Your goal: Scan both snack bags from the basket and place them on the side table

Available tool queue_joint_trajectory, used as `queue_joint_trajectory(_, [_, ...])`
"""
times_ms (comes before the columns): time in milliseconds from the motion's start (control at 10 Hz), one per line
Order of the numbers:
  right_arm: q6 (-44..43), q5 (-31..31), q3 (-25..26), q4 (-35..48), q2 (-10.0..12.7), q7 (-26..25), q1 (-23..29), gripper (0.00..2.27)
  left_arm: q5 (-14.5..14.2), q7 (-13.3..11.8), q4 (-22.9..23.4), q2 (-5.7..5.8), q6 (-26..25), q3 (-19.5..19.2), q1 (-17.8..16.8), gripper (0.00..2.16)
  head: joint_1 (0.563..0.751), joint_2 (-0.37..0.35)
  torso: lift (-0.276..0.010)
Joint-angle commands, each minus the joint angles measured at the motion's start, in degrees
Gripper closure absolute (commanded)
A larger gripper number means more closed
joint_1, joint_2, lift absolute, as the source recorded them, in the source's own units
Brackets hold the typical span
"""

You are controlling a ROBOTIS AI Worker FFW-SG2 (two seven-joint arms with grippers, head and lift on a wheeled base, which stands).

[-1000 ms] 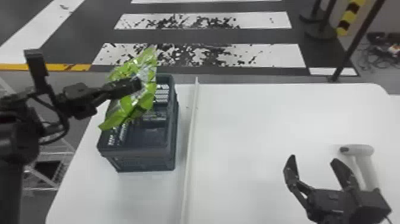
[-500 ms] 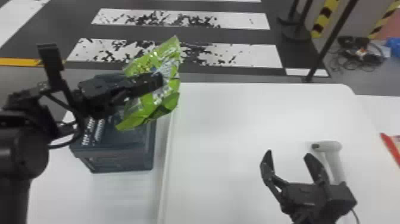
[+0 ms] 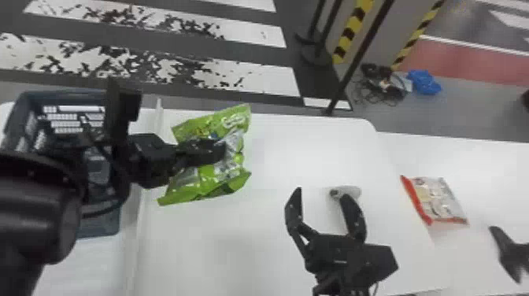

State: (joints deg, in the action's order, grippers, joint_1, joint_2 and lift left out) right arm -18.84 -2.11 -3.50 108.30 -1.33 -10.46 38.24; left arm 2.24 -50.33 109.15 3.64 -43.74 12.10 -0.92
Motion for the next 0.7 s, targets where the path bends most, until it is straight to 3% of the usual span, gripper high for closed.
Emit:
queue_joint_trajectory(0, [-1.1,-0.1,0.4,0.1,0.0,-0.4,0.3,0.07,1.9,2.1,-5.0,-1.62,0.9,5.6,-0.6,2.14,0.695,-0.323,-0.074])
queue_joint_trajectory(100, [-1.8,-0.1,0.4,0.2,-0.1,-1.0,0.3,0.07,4.0,4.0,-8.9,-3.21,2.3,8.7,-0.9,2.14,0.695,-0.343,-0.074])
queue_joint_trajectory(200, [-2.1,-0.2,0.5,0.2,-0.1,-1.2,0.3,0.07,4.8,5.2,-12.8,-3.79,5.3,11.0,-1.1,2.14,0.695,-0.350,-0.074])
queue_joint_trajectory(300, [-2.1,-0.3,0.6,0.2,-0.1,-1.3,0.3,0.07,6.1,6.6,-15.9,-3.79,9.2,13.7,-1.3,2.13,0.695,-0.350,-0.074])
queue_joint_trajectory(400, [-2.1,-0.8,0.8,0.2,-0.2,-1.3,0.3,0.07,7.1,8.5,-18.1,-3.79,11.6,14.9,-1.2,1.93,0.695,-0.350,-0.074])
queue_joint_trajectory(500, [-1.9,-0.8,0.9,0.2,-0.2,-1.3,0.4,0.07,7.0,9.3,-19.8,-3.79,14.4,15.1,-1.1,1.30,0.695,-0.350,-0.074])
queue_joint_trajectory(600, [-1.9,-0.9,0.9,0.2,-0.2,-1.3,0.3,0.07,6.9,10.3,-19.9,-3.79,14.6,15.1,-1.0,0.08,0.695,-0.350,-0.074])
